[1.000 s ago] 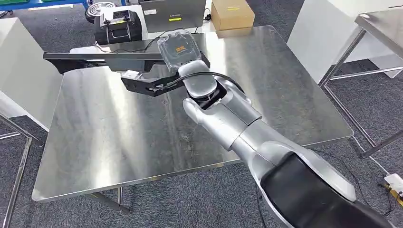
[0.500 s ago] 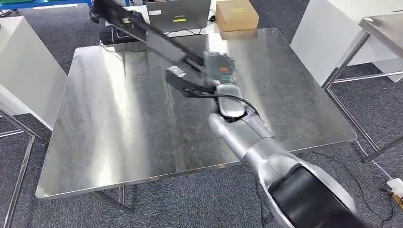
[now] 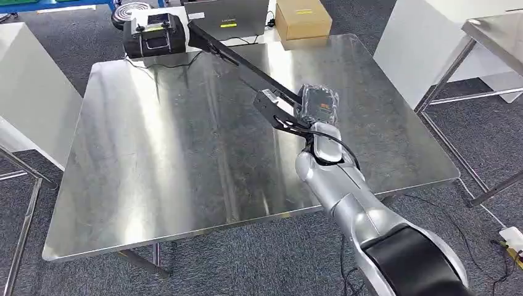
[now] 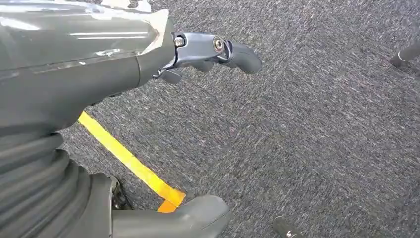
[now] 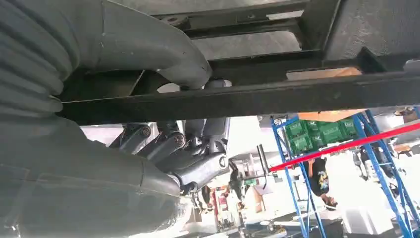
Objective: Take the parts from the cabinet and place them on the table.
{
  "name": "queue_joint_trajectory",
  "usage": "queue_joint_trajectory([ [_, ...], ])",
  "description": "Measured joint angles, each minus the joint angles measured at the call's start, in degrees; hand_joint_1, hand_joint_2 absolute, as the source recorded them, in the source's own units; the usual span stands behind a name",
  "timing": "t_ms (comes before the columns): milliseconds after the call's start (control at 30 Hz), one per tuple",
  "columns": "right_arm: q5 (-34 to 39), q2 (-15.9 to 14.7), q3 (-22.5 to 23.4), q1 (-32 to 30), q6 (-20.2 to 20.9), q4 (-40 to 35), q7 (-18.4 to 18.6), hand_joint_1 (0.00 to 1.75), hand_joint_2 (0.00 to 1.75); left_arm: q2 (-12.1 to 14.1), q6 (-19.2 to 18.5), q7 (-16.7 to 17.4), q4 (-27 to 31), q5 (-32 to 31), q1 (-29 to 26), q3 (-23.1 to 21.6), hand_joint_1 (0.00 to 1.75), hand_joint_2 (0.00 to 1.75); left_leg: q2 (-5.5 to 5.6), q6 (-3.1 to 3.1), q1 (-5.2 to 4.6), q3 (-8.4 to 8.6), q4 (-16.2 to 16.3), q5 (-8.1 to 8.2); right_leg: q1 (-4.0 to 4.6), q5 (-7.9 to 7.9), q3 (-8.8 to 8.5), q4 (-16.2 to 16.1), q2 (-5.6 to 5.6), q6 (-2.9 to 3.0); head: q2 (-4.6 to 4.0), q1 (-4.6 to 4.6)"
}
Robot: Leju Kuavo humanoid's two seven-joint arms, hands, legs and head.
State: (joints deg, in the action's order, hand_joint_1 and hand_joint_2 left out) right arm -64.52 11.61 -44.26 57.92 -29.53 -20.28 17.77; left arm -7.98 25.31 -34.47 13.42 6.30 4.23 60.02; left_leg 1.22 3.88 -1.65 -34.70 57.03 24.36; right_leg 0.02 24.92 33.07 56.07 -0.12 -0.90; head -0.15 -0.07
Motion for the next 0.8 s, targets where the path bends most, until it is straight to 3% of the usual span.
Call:
queue_joint_trajectory([
  [100,-0.8,-0.1,0.9,-0.2,0.4,0.0,0.0,1.75,1.75,0.0,0.0,0.0,0.0,-0.1,0.0,0.0,0.0,1.75,0.0,0.0,0.02,0.0,0.0,0.0,0.01,0.0,0.0,0.0,0.0,0.01,0.0,0.0],
  [300,-5.8,0.0,2.8,-0.5,7.7,0.0,-1.0,1.75,1.75,0.0,0.0,0.2,0.0,-0.1,0.0,0.0,0.0,1.75,0.0,0.0,0.03,0.01,0.0,-0.01,0.01,0.0,-0.01,0.0,0.0,0.01,0.0,0.0],
  [633,-6.1,0.3,3.8,-0.7,8.6,0.0,-1.2,1.75,1.75,0.0,0.0,0.3,0.0,-0.1,0.1,0.0,0.0,1.75,0.01,0.0,0.02,0.0,0.0,0.0,0.0,0.01,-0.02,0.0,0.0,0.02,0.0,-0.02],
  [667,-6.2,0.4,3.8,-0.7,8.6,0.0,-1.2,0.0,0.0,0.0,0.0,0.3,0.0,-0.1,0.1,0.0,0.0,1.75,0.01,0.0,0.02,0.0,0.0,0.0,0.0,0.01,-0.02,0.0,0.0,0.02,0.0,0.0],
  [800,-9.2,0.7,3.8,-0.8,10.4,0.0,-1.1,0.0,0.0,0.0,0.5,1.4,-0.1,-0.1,0.1,0.0,0.0,1.75,-0.03,0.0,0.02,0.0,0.0,0.0,0.0,0.01,-0.02,0.0,0.03,0.02,0.0,0.0],
])
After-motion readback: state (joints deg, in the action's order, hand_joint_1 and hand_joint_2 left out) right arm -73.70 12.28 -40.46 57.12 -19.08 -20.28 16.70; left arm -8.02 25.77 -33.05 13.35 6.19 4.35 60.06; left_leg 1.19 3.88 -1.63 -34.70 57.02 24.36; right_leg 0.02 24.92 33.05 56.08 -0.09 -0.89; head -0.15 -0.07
